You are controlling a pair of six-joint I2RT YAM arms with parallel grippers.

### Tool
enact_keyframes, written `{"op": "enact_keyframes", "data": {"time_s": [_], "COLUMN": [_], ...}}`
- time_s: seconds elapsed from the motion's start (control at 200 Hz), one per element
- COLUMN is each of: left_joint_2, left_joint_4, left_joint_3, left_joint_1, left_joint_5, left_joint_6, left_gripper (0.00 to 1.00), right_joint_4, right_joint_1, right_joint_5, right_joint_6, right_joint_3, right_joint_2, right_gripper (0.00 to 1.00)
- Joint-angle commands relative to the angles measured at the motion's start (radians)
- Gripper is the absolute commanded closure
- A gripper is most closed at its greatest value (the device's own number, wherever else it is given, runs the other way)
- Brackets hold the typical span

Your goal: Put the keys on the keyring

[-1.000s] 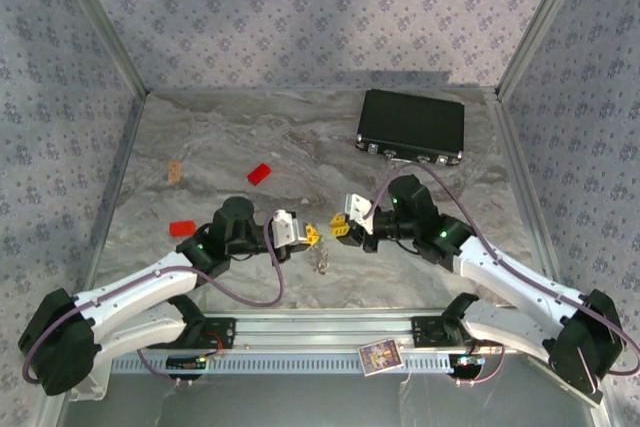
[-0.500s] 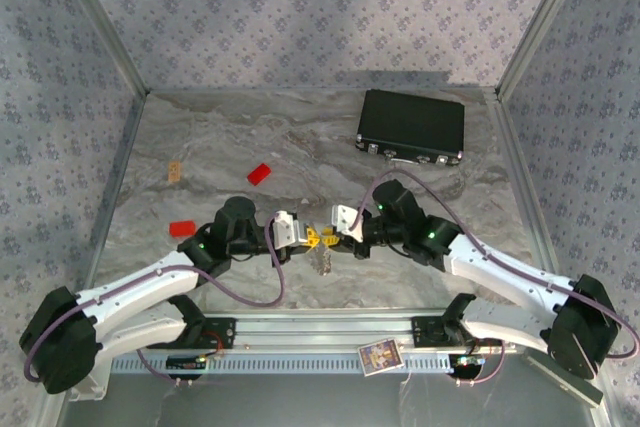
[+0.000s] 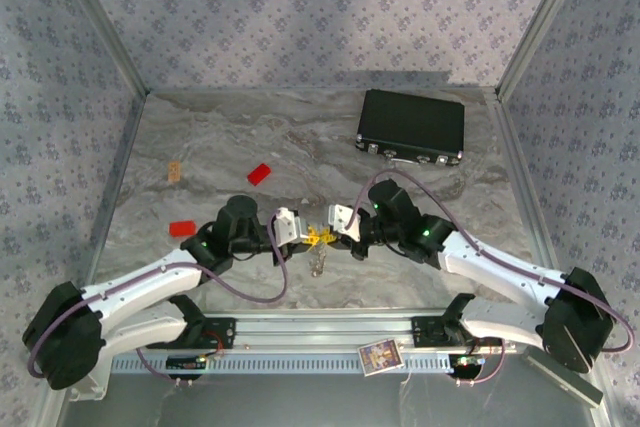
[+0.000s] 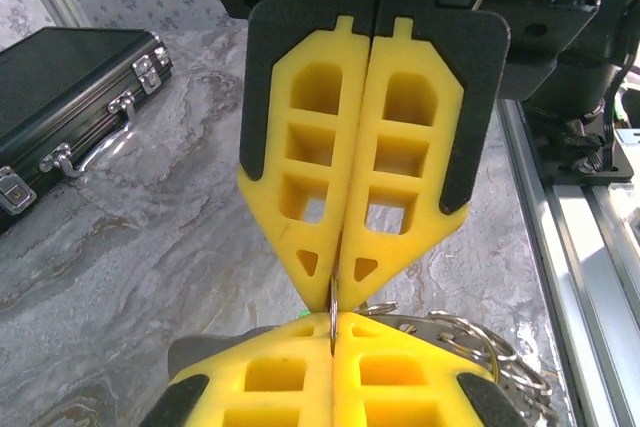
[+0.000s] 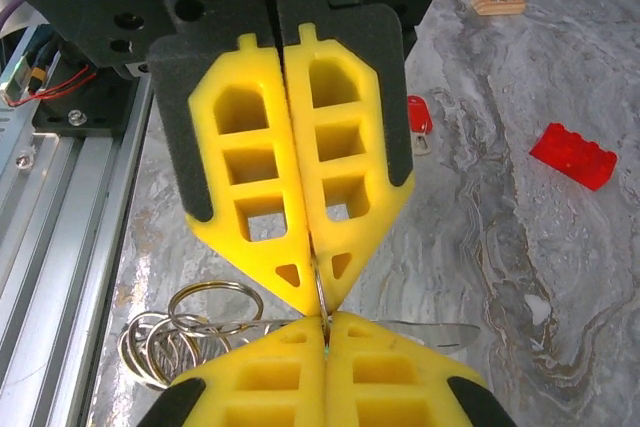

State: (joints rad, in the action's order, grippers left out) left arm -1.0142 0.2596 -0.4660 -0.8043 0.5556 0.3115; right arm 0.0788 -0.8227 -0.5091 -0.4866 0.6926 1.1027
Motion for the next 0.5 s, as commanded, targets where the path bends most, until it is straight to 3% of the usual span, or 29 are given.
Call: {"op": "enact_keyframes", "data": {"time_s": [0.0,0.05,0.16,0.5], "left_joint_2": [0.001,0.007,0.019,0.026], "left_joint_4": [0.051,0.001,-0.066,-0.097], "left_joint_3": [-0.025,-0.035,-0.048,-0.079], "left_joint_1": [-0.008,-0.008,-0.007,-0.008], "left_joint_5": [-0.032,-0.065,-0.099,-0.067], "left_joint_6": [-0.023,-0.019,-0.012,-0.009], "left_gripper": [0.76,0.71,0.7,0.77], "right_joint_4": [-0.002,0.055,0.169,0.382], "right_joint_1": [-0.01,-0.01,-0.01,-0.028], "right_joint_5": [-0.002,0.021,0.058,0.116], "right_joint_6": [-0.028,-0.048,-0.088,-0.175], "right_joint_3": [0.043,0.067,0.113,0.263], "right_joint_2": [0.005,0.002,0.009,0.087], "right_gripper": [1.0,1.0,1.0,1.0]}}
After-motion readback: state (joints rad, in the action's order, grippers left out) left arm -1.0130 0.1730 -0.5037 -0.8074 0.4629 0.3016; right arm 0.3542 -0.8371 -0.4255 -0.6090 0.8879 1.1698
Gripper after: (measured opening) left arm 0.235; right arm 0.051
